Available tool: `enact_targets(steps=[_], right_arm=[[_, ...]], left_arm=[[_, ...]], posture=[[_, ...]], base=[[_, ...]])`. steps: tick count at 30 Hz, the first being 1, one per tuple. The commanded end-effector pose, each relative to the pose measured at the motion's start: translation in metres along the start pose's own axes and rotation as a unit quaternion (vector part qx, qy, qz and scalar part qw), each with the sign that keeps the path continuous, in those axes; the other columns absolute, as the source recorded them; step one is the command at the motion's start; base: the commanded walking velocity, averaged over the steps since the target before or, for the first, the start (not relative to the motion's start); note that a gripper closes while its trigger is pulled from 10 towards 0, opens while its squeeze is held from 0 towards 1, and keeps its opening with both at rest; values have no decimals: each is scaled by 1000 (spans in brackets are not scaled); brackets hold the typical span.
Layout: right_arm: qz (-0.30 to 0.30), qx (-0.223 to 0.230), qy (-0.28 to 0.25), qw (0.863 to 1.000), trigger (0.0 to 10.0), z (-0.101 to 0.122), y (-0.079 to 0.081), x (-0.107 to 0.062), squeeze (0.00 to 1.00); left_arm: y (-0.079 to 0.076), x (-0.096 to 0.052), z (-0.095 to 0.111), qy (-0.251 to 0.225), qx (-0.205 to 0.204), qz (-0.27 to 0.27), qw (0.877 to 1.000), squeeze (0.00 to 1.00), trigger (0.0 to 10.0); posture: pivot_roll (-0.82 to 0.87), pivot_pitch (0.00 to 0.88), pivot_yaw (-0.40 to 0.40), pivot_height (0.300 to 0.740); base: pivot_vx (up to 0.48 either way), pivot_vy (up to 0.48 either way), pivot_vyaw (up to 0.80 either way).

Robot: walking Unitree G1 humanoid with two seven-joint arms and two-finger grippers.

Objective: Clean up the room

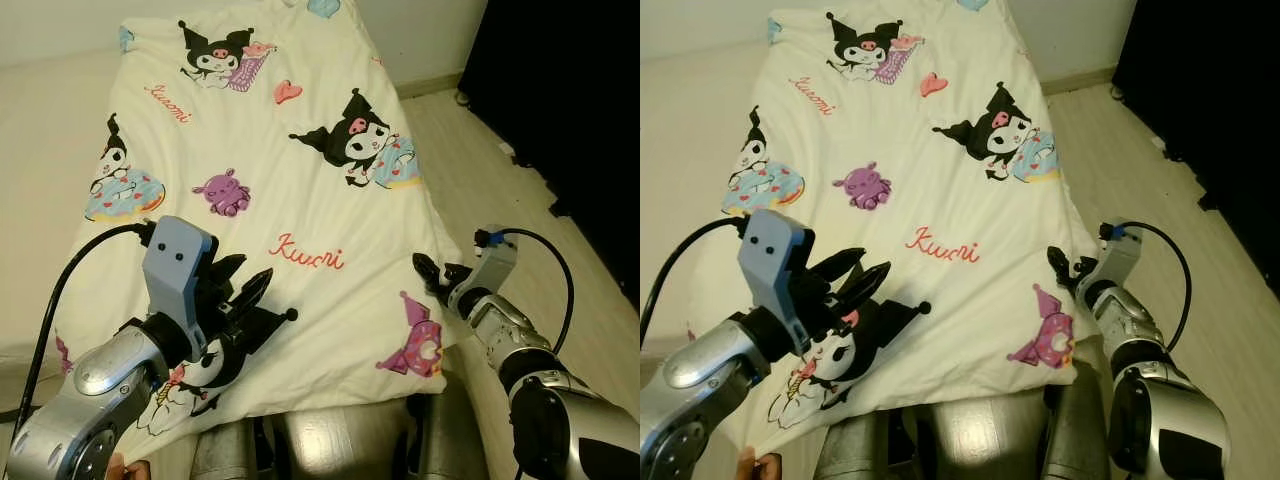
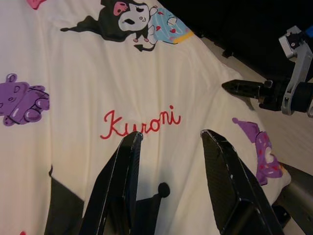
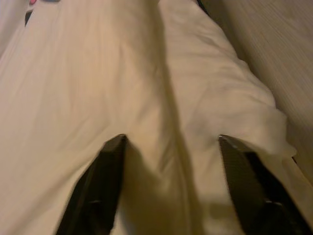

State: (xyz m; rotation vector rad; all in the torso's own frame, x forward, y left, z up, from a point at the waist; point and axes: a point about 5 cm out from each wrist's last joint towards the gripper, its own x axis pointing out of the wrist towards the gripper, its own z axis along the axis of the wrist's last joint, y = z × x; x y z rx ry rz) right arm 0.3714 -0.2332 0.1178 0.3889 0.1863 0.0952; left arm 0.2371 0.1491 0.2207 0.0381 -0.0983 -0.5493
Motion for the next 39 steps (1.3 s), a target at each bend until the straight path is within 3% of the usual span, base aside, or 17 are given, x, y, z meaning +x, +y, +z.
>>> enact_targets(steps=[1, 13, 14, 23, 25, 28, 29, 30, 31, 32, 33, 34, 35, 36, 37, 38, 39], right_arm=[[-7, 16, 10, 1000, 0, -13, -4, -4, 0], [30, 20, 13, 999, 314, -14, 3, -3, 0], [31, 14, 19, 999, 2824, -16, 4, -2, 0], [41, 4, 53, 998, 3725, -26, 9, -2, 0], [45, -2, 63, 997, 3725, -29, 10, -2, 0], [40, -4, 74, 996, 314, -32, 11, -2, 0], [38, -3, 75, 996, 0, -32, 10, -2, 0], [39, 1, 82, 996, 1686, -34, 10, -2, 0], [39, 1, 82, 996, 1686, -34, 10, -2, 0], [42, -1, 91, 995, 4392, -36, 10, -3, 0], [42, -1, 91, 995, 4392, -36, 10, -3, 0], [46, -8, 103, 994, 10000, -39, 10, -4, 0], [46, -8, 103, 994, 10000, -39, 10, -4, 0], [52, -15, 117, 992, 10000, -44, 11, -5, 490], [52, -15, 117, 992, 10000, -44, 11, -5, 490], [57, -9, 118, 991, 10000, -46, 13, -5, 1000], [57, -9, 118, 991, 10000, -46, 13, -5, 1000]], left_arm=[[1, -5, 1, 7, 7, 0, 1000, 0, 10000], [-4, -4, 1, 10, 3, -10, 1000, 0, 10000], [-5, -4, 1, 10, 3, -10, 1000, 0, 10000], [-5, -4, 0, 13, 3, -13, 1000, 0, 10000], [-5, -4, 0, 13, 4, -13, 1000, 0, 10000], [-4, -5, 1, 14, 4, -12, 1000, 0, 10000], [-4, -5, 1, 14, 4, -12, 1000, 0, 10000], [-4, -5, 1, 13, 4, -12, 1000, 0, 10000], [-4, -5, 1, 13, 4, -12, 1000, 0, 10000], [-4, -5, 1, 12, 3, -13, 1000, 0, 10000], [-4, -5, 1, 12, 3, -13, 1000, 0, 10000], [-5, -5, 2, 11, 2, -15, 1000, 0, 10000], [-5, -5, 2, 11, 2, -15, 1000, 0, 10000], [-5, -5, 2, 10, 1, -16, 1000, 0, 10000], [-5, -5, 2, 10, 1, -16, 1000, 0, 10000], [-5, -4, 1, 10, 0, -15, 1000, 0, 10000], [-5, -4, 1, 10, 0, -15, 1000, 0, 10000]], posture=[[223, 390, 127, 570], [222, 391, 135, 570], [221, 392, 136, 570], [227, 392, 139, 570], [227, 392, 139, 570], [228, 393, 138, 570], [228, 393, 138, 570], [222, 391, 132, 570], [222, 391, 132, 570], [221, 388, 130, 570], [221, 388, 130, 570], [221, 388, 130, 570], [221, 388, 130, 570], [222, 388, 130, 570], [222, 388, 130, 570], [223, 388, 130, 570], [223, 388, 130, 570]], base=[[0, 0, 0], [0, 0, 0], [0, 0, 0], [0, 0, 0], [0, 0, 0], [0, 0, 0], [0, 0, 0], [0, 0, 0], [0, 0, 0], [0, 0, 0], [0, 0, 0], [0, 0, 0], [0, 0, 0], [0, 0, 0], [0, 0, 0], [0, 0, 0], [0, 0, 0]])
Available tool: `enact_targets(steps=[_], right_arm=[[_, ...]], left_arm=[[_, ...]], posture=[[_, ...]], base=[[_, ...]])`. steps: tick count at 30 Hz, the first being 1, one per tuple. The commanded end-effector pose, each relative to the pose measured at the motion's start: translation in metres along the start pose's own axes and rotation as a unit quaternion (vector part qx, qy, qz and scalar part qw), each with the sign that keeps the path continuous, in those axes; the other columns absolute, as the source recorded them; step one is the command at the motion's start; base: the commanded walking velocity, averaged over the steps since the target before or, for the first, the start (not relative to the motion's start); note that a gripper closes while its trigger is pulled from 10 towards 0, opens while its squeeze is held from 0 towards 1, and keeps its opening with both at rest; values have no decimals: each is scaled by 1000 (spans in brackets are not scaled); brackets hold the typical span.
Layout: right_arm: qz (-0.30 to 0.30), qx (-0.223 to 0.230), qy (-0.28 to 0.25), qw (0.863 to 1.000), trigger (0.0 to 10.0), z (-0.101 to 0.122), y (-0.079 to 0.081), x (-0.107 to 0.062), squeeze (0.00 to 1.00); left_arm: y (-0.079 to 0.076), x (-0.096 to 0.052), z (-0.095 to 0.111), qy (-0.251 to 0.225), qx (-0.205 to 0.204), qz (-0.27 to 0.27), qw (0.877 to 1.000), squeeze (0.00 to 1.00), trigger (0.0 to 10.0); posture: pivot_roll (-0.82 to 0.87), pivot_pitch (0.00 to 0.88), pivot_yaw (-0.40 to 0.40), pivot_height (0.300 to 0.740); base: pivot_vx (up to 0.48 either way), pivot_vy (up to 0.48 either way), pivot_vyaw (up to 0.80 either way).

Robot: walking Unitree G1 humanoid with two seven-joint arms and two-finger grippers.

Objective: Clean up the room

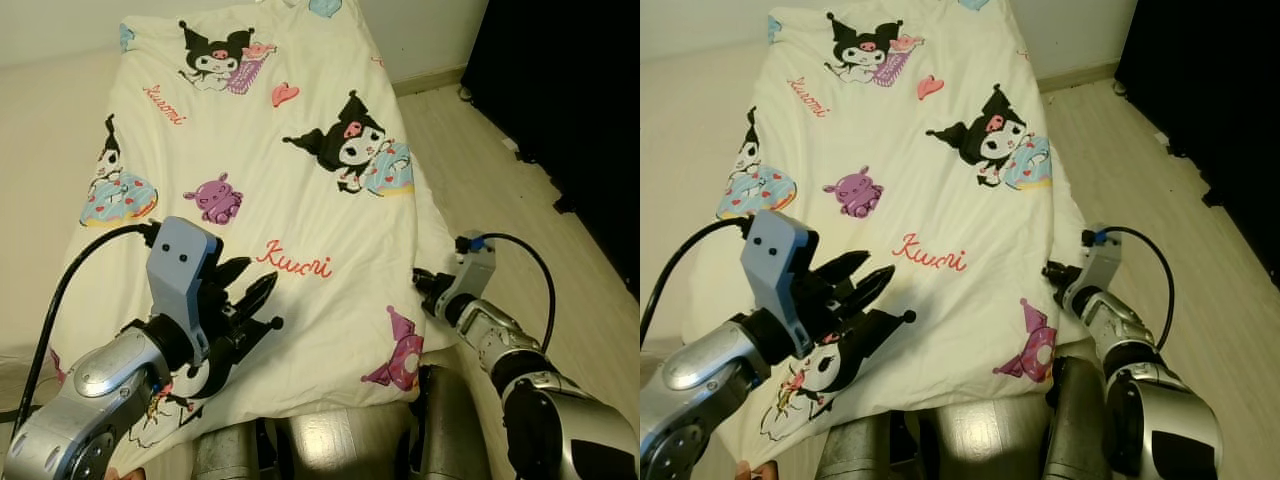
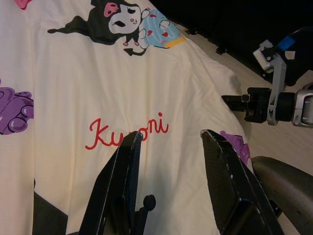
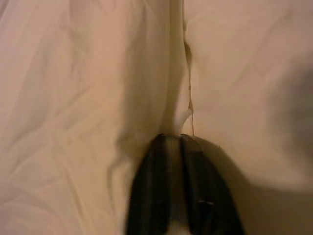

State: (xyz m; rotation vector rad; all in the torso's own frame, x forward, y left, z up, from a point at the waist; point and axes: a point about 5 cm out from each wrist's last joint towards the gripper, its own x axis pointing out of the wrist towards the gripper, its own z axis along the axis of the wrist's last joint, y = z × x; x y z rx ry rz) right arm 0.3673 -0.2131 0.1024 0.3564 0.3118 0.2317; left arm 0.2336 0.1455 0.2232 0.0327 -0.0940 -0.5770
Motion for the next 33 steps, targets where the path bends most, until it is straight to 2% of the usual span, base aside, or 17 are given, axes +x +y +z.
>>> enact_targets(steps=[1, 7, 8, 9, 10, 15, 16, 17, 27, 33], right_arm=[[9, 15, 43, 999, 10000, -25, 3, -1, 1000], [33, 12, 55, 998, 10000, -28, 12, 2, 1000], [34, 11, 55, 998, 10000, -28, 12, 3, 773], [34, 11, 55, 998, 10000, -28, 13, 3, 773], [37, 10, 53, 998, 10000, -27, 14, 4, 0], [46, 8, 52, 998, 10000, -26, 17, 5, 0], [51, 15, 49, 997, 9059, -25, 18, 5, 0], [52, 17, 48, 997, 0, -25, 18, 5, 0], [46, 13, 47, 998, 0, -24, 14, 3, 0], [-1, 3, 30, 1000, 0, -16, 1, 0, 0]], left_arm=[[0, -3, -2, 9, 4, 0, 1000, 0, 10000], [-1, -1, 0, 6, 4, -5, 1000, 0, 10000], [0, -1, 0, 6, 4, -4, 1000, 0, 10000], [0, -1, -1, 6, 4, -4, 1000, 0, 10000], [0, 0, -1, 6, 5, -4, 1000, 0, 10000], [1, -1, -1, 7, 6, -1, 1000, 0, 10000], [1, 0, -1, 7, 6, 0, 1000, 0, 10000], [1, 0, -1, 7, 6, 1, 1000, 0, 10000], [2, 2, -1, 4, 7, 4, 1000, 0, 10000], [-1, 4, 1, -4, -4, -6, 1000, 0, 10000]], posture=[[223, 388, 130, 570], [223, 384, 135, 570], [223, 384, 135, 570], [223, 384, 135, 570], [223, 384, 135, 570], [224, 384, 133, 570], [224, 384, 133, 570], [220, 384, 129, 570], [216, 381, 127, 570], [196, 370, 118, 570]], base=[[0, 0, 0], [0, 0, 0], [0, 0, 0], [0, 0, 0], [0, 0, 0], [0, 0, 0], [0, 0, 0], [0, 0, 0], [0, 0, 0], [0, 0, 0]])
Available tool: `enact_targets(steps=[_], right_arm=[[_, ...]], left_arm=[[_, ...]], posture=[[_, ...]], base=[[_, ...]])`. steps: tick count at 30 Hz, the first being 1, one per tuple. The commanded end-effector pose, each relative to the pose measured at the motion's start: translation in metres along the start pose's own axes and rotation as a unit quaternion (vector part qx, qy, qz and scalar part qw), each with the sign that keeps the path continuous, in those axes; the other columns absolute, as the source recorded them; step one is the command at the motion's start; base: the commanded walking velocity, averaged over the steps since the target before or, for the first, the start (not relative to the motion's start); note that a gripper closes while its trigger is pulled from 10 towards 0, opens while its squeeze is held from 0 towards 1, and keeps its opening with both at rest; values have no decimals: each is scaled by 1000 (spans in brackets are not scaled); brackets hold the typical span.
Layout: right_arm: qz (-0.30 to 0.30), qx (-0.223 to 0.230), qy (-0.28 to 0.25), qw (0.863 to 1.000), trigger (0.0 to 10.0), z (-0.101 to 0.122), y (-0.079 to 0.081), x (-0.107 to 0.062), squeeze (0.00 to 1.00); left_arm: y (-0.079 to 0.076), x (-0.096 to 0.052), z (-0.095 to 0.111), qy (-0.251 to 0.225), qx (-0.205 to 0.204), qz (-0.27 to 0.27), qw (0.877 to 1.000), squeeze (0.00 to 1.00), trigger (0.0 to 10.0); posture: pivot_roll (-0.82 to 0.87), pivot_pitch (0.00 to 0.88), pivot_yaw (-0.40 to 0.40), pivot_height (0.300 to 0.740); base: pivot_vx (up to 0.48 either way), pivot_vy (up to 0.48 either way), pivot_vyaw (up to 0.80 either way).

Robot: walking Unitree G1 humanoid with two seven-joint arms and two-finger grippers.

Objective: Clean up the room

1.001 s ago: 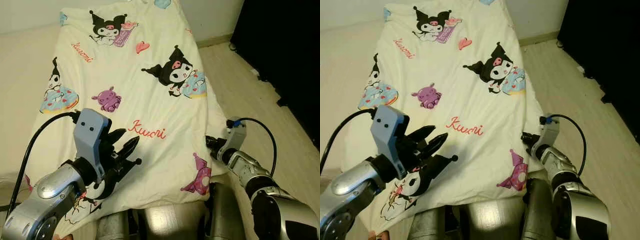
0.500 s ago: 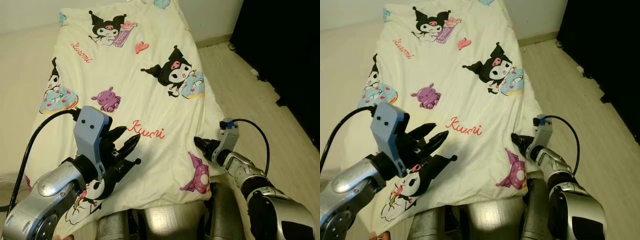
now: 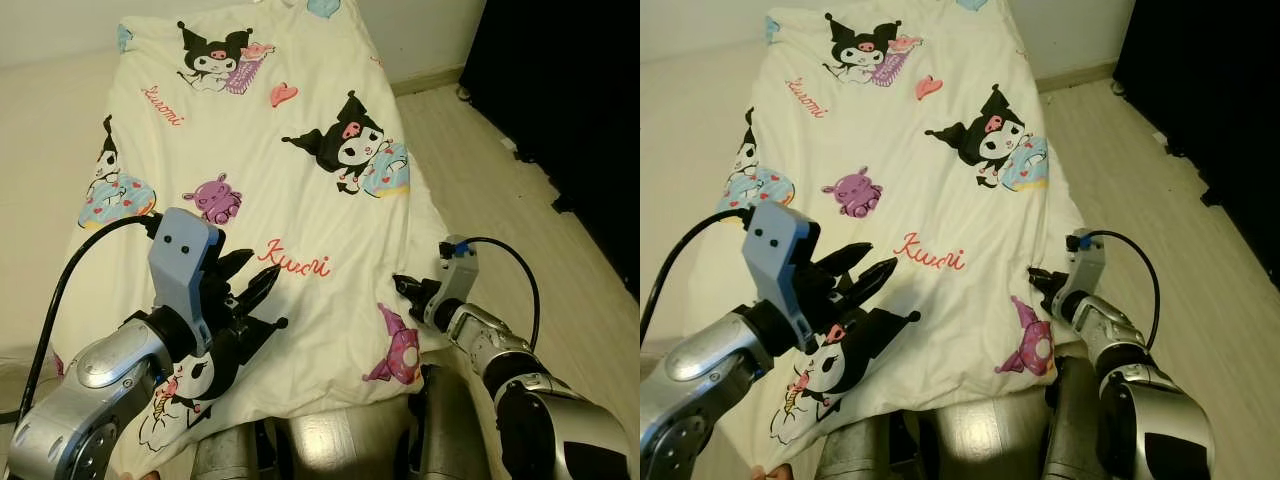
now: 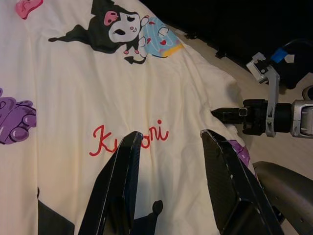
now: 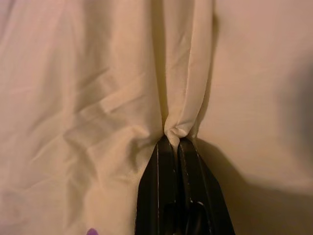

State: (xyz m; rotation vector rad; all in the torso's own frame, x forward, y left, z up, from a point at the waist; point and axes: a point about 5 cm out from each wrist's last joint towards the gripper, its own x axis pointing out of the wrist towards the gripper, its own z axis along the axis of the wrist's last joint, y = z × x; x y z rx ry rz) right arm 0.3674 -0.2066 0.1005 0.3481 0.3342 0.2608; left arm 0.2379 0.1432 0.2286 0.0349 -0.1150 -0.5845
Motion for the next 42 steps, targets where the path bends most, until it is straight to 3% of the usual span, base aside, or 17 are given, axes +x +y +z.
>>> enact_targets(steps=[1, 6, 10, 12, 17, 19, 23, 28, 30, 42], right_arm=[[-20, 6, 15, 1000, 0, -11, -6, -3, 0], [-28, -7, 17, 999, 0, -7, -9, -5, 0], [-67, -52, 21, 996, 0, 11, -26, -13, 0], [-67, -52, 21, 996, 0, 11, -26, -13, 0], [-143, -86, -6, 986, 0, 40, -53, -31, 0], [-143, -86, -6, 986, 0, 40, -53, -31, 0], [-220, -105, -32, 969, 0, 63, -79, -54, 0], [-237, -109, -40, 965, 0, 69, -86, -61, 0], [-268, -114, -61, 955, 0, 81, -96, -73, 0], [-352, -131, -80, 923, 0, 96, -116, -97, 0]], left_arm=[[-3, -2, -4, 4, -13, -9, 1000, 0, 10000], [-6, -4, -5, 3, -24, -32, 999, 0, 10000], [-23, -8, -13, 29, -46, -111, 992, 0, 10000], [-23, -8, -13, 29, -46, -111, 992, 0, 10000], [-23, -6, -14, 23, -49, -106, 993, 0, 10000], [-23, -6, -14, 23, -49, -106, 993, 0, 10000], [-22, -4, -12, 16, -49, -106, 993, 0, 10000], [-22, -4, -12, 15, -50, -107, 993, 0, 10000], [-22, -4, -12, 13, -51, -109, 993, 0, 10000], [-24, -7, -10, 18, -53, -133, 990, 0, 10000]], posture=[[192, 368, 117, 570], [192, 368, 117, 570], [143, 357, 96, 570], [143, 357, 96, 570], [110, 348, 91, 570], [110, 348, 91, 570], [96, 339, 91, 570], [93, 338, 93, 570], [93, 336, 93, 570], [108, 335, 98, 570]], base=[[0, 0, 0], [0, 0, 0], [0, 0, 0], [0, 0, 0], [0, 0, 0], [0, 0, 0], [0, 0, 0], [0, 0, 0], [0, 0, 0], [0, 0, 0]])
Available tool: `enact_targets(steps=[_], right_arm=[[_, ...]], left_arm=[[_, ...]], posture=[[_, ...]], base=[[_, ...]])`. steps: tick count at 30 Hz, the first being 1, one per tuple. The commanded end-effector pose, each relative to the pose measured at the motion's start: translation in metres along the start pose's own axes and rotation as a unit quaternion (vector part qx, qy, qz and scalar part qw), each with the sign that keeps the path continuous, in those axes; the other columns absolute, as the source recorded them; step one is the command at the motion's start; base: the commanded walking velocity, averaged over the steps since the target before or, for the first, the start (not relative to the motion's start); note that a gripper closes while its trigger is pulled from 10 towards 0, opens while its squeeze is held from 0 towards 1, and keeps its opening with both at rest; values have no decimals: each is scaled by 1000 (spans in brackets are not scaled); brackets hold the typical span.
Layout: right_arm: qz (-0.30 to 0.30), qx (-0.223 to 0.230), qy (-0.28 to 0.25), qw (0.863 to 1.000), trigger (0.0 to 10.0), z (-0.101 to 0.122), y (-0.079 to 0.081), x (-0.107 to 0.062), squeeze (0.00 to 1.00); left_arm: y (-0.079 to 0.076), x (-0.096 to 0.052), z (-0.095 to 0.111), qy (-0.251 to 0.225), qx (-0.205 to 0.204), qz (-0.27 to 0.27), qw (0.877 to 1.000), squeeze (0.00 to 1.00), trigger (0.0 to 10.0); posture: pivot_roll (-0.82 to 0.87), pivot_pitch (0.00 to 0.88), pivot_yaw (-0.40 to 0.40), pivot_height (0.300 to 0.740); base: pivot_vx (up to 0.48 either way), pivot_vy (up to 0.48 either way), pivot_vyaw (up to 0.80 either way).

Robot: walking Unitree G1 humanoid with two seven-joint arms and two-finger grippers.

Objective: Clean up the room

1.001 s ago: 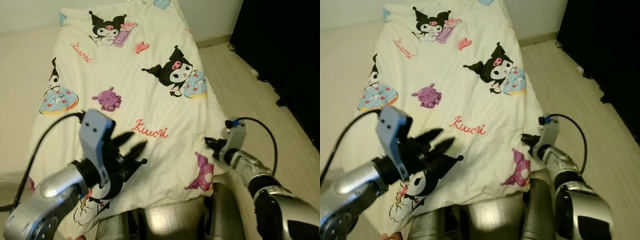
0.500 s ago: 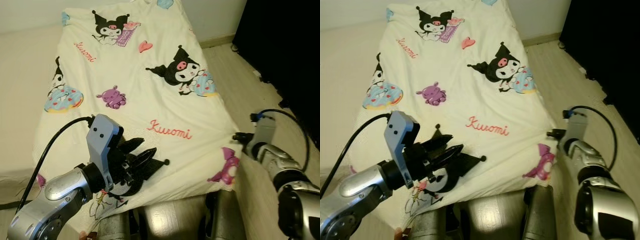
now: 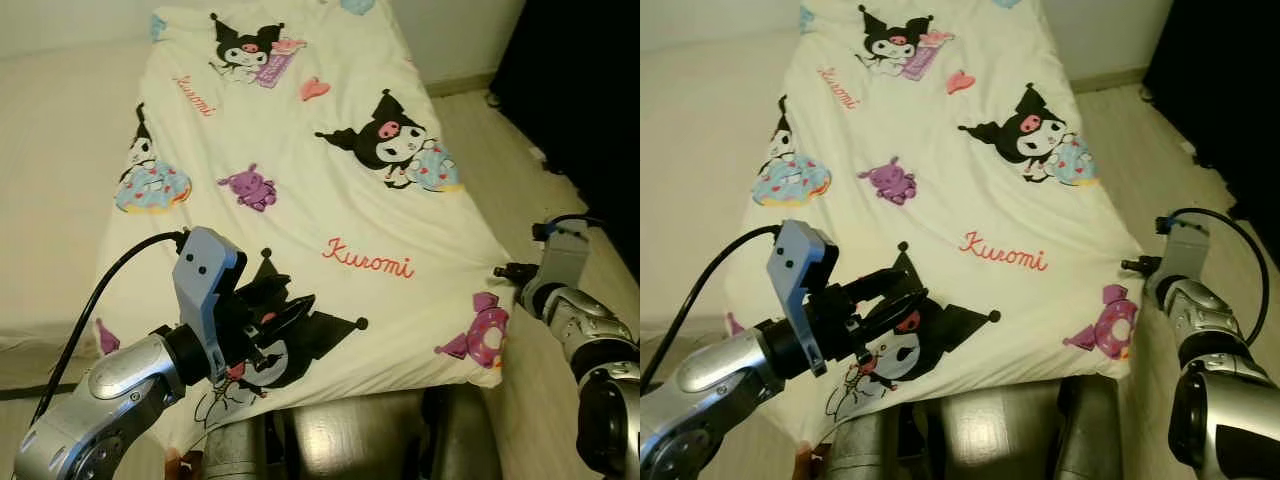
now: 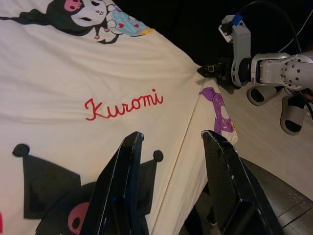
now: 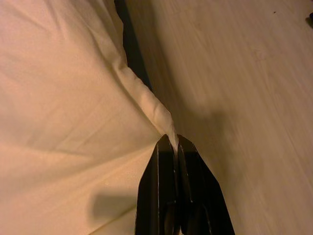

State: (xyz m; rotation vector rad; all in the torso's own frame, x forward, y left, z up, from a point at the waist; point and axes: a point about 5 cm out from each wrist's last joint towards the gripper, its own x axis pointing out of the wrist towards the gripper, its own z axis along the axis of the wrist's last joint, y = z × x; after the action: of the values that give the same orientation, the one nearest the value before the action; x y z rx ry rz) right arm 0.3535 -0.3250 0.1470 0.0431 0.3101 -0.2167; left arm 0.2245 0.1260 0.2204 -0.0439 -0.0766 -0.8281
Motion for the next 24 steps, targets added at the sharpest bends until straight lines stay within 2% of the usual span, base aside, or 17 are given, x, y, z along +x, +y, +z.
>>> enact_targets(steps=[1, 2, 7, 10, 11, 14, 15, 16, 17, 19, 20, 21, 23, 24], right_arm=[[-109, -16, -39, 993, 0, 19, -47, -14, 0], [-133, -26, -36, 990, 0, 19, -56, -18, 0], [-145, -22, -36, 988, 0, 18, -61, -20, 0], [-135, -17, -36, 990, 0, 17, -58, -18, 0], [-96, -11, -29, 995, 0, 11, -47, -14, 0], [-68, -8, -25, 997, 0, 7, -38, -12, 0], [-17, -14, -15, 1000, 157, -1, -23, -8, 0], [-17, -14, -15, 1000, 157, -1, -23, -8, 0], [27, -17, -6, 999, 0, -8, -9, -5, 0], [27, -17, -6, 999, 0, -8, -9, -5, 0], [63, -26, 4, 998, 0, -15, 4, -3, 0], [63, -26, 4, 998, 0, -15, 4, -3, 0], [130, -55, 34, 989, 0, -32, 32, 0, 0], [152, -68, 43, 985, 0, -38, 42, 0, 0]], left_arm=[[-3, -4, -3, 15, -6, -13, 1000, 0, 10000], [-5, -4, -4, 18, -8, -20, 1000, 0, 10000], [-6, -4, -5, 18, -8, -19, 1000, 0, 10000], [-6, -3, -5, 18, -8, -18, 1000, 0, 10000], [-7, -1, -6, 16, -9, -18, 1000, 0, 10000], [-8, 1, -6, 14, -9, -17, 1000, 0, 10000], [-8, 2, -7, 12, -10, -9, 1000, 0, 10000], [-8, 2, -7, 12, -10, -9, 1000, 0, 10000], [-7, 3, -8, 10, -10, -4, 1000, 0, 10000], [-7, 3, -8, 10, -10, -4, 1000, 0, 10000], [-7, 4, -8, 8, -11, 0, 1000, 0, 10000], [-7, 4, -8, 8, -11, 0, 1000, 0, 10000], [-8, 7, -7, 2, -16, -4, 1000, 0, 10000], [-9, 8, -7, 0, -18, -6, 1000, 0, 10000]], posture=[[108, 335, 98, 570], [110, 336, 99, 570], [108, 331, 101, 570], [105, 328, 100, 570], [104, 320, 94, 570], [104, 320, 94, 570], [104, 316, 93, 570], [104, 316, 93, 570], [102, 315, 97, 570], [102, 315, 97, 570], [101, 315, 98, 570], [101, 315, 98, 570], [90, 308, 106, 570], [90, 308, 106, 570]], base=[[0, 0, 0], [0, 0, 0], [0, 0, 0], [0, 0, 0], [0, 0, 0], [0, 0, 0], [0, 0, 0], [0, 0, 0], [0, 0, 0], [0, 0, 0], [0, 0, 0], [0, 0, 0], [0, 0, 0], [0, 0, 0]])
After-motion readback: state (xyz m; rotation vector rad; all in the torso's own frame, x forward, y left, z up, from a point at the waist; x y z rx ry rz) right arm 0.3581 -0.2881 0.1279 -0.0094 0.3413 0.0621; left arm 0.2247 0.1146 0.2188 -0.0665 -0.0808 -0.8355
